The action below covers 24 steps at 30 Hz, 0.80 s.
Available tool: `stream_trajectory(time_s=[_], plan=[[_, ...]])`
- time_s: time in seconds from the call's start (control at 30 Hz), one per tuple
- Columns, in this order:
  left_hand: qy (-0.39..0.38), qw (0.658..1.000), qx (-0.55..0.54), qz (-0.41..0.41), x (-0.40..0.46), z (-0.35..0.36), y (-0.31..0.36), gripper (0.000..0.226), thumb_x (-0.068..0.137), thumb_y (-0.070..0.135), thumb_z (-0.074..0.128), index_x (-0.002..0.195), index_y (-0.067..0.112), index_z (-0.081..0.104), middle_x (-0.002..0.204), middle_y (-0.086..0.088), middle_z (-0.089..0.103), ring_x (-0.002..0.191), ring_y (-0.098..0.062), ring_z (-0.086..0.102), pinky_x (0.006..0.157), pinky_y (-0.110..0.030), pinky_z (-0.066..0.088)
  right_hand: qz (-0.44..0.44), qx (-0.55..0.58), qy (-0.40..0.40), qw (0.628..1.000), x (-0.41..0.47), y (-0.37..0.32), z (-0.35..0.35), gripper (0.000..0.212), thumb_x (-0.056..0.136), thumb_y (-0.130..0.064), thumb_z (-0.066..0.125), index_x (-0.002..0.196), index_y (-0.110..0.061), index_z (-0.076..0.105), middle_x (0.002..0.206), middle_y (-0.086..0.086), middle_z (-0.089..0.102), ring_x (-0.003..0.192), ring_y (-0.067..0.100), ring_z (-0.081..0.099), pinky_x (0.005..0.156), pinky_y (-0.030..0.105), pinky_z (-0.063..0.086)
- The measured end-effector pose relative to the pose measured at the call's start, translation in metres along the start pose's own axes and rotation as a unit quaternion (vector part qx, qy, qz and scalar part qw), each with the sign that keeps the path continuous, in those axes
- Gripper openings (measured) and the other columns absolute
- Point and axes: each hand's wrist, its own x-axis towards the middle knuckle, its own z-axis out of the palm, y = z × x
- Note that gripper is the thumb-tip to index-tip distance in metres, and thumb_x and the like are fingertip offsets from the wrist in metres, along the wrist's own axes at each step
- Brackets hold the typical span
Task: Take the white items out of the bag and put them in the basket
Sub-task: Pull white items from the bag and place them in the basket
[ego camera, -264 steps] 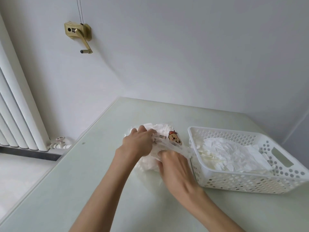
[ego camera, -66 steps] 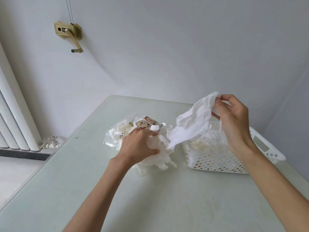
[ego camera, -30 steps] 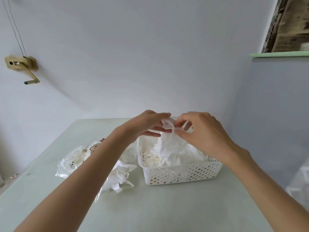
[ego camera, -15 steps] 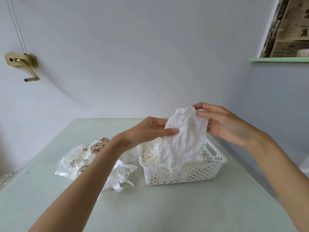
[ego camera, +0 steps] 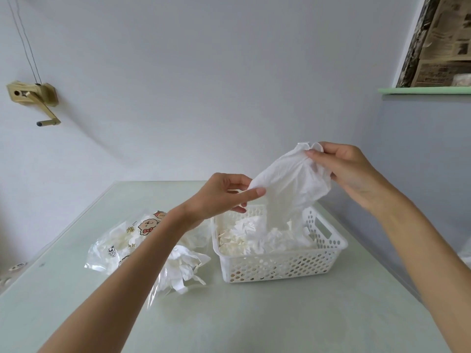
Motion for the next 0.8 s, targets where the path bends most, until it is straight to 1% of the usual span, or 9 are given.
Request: stream_trajectory(time_s=[0.07, 0.17, 0.3, 0.4, 0.47, 0.57, 0.63, 0.7, 0.8], plan=[[0.012, 1.000, -0.020, 0.006, 0.004, 0.001, 0.001, 0.017, 0.089, 0.031, 0.064, 0.083, 0.017, 0.072, 0.062, 0.012, 0.053, 0.064, -0.006, 0.050, 0.076, -0.025, 0.057, 0.003, -0.011, 0.028, 1.000, 0.004, 0.004, -0.008, 0.015, 0.092, -0.023, 0.061, 0.093, -0.015, 0.073, 0.092, 0.000, 0.073, 0.082, 0.008, 0.067, 0.081, 0.019, 0.048], [0.080, 0.995, -0.061, 0.012, 0.016, 0.006, 0.000, 0.024, 0.091, 0.033, 0.061, 0.094, 0.013, 0.074, 0.080, 0.010, 0.065, 0.075, -0.006, 0.058, 0.080, -0.027, 0.058, 0.004, -0.006, 0.070, 0.998, 0.011, 0.014, -0.018, 0.013, 0.090, -0.023, 0.062, 0.089, -0.015, 0.073, 0.093, 0.002, 0.070, 0.086, 0.011, 0.061, 0.091, 0.024, 0.042], [0.151, 0.987, -0.054, -0.014, 0.028, 0.015, -0.018, 0.023, 0.097, 0.033, 0.053, 0.103, 0.019, 0.071, 0.106, 0.006, 0.071, 0.104, -0.005, 0.064, 0.097, -0.030, 0.050, -0.012, 0.042, 0.168, 0.985, 0.015, 0.037, 0.009, 0.014, 0.094, -0.016, 0.056, 0.085, -0.009, 0.064, 0.081, 0.006, 0.056, 0.068, 0.007, 0.048, 0.066, 0.017, 0.040], [0.267, 0.957, -0.114, -0.017, 0.017, 0.024, -0.028, 0.020, 0.098, 0.022, 0.050, 0.091, 0.017, 0.069, 0.090, 0.012, 0.071, 0.093, 0.000, 0.064, 0.091, -0.023, 0.046, -0.065, 0.011, 0.206, 0.976, 0.005, 0.047, 0.053, 0.019, 0.095, -0.019, 0.052, 0.082, -0.007, 0.057, 0.068, 0.001, 0.046, 0.059, 0.007, 0.039, 0.056, 0.025, 0.033], [0.372, 0.915, -0.157, -0.001, 0.009, 0.030, -0.028, 0.021, 0.098, 0.019, 0.047, 0.084, 0.016, 0.063, 0.079, 0.010, 0.067, 0.082, -0.006, 0.063, 0.080, -0.022, 0.048, -0.104, 0.027, 0.197, 0.974, -0.004, 0.048, 0.080, 0.016, 0.099, -0.019, 0.049, 0.088, -0.013, 0.059, 0.060, -0.011, 0.040, 0.054, 0.005, 0.032, 0.050, 0.021, 0.029], [0.469, 0.879, -0.080, 0.028, 0.010, 0.036, -0.029, 0.022, 0.100, 0.026, 0.041, 0.085, 0.017, 0.055, 0.068, 0.005, 0.053, 0.065, -0.014, 0.050, 0.064, -0.031, 0.042, -0.102, 0.099, 0.204, 0.969, -0.013, 0.049, 0.103, 0.015, 0.101, -0.018, 0.045, 0.098, -0.018, 0.059, 0.050, -0.015, 0.034, 0.046, 0.003, 0.025, 0.044, 0.015, 0.024], [0.460, 0.887, 0.041, 0.015, 0.020, 0.036, -0.035, 0.022, 0.101, 0.030, 0.038, 0.092, 0.017, 0.054, 0.064, 0.004, 0.048, 0.062, -0.019, 0.045, 0.061, -0.034, 0.036, -0.068, 0.092, 0.206, 0.972, -0.012, 0.063, 0.099, 0.015, 0.101, -0.017, 0.045, 0.095, -0.017, 0.058, 0.047, -0.015, 0.034, 0.043, 0.003, 0.026, 0.042, 0.014, 0.023], [0.383, 0.899, 0.209, -0.047, 0.036, 0.037, -0.049, 0.025, 0.102, 0.033, 0.034, 0.103, 0.017, 0.055, 0.076, -0.004, 0.058, 0.075, -0.030, 0.054, 0.066, -0.036, 0.036, -0.026, 0.000, 0.200, 0.979, -0.005, 0.087, 0.082, 0.015, 0.099, -0.016, 0.046, 0.089, -0.015, 0.057, 0.052, -0.012, 0.039, 0.043, 0.003, 0.033, 0.044, 0.017, 0.027], [0.216, 0.877, 0.413, -0.120, 0.061, 0.046, -0.079, 0.031, 0.103, 0.029, 0.029, 0.117, 0.015, 0.052, 0.102, -0.012, 0.063, 0.091, -0.036, 0.055, 0.070, -0.034, 0.035, 0.060, -0.218, 0.156, 0.962, 0.008, 0.126, 0.051, 0.015, 0.097, -0.020, 0.048, 0.095, -0.011, 0.060, 0.077, 0.005, 0.062, 0.072, 0.021, 0.057, 0.061, 0.030, 0.038]])
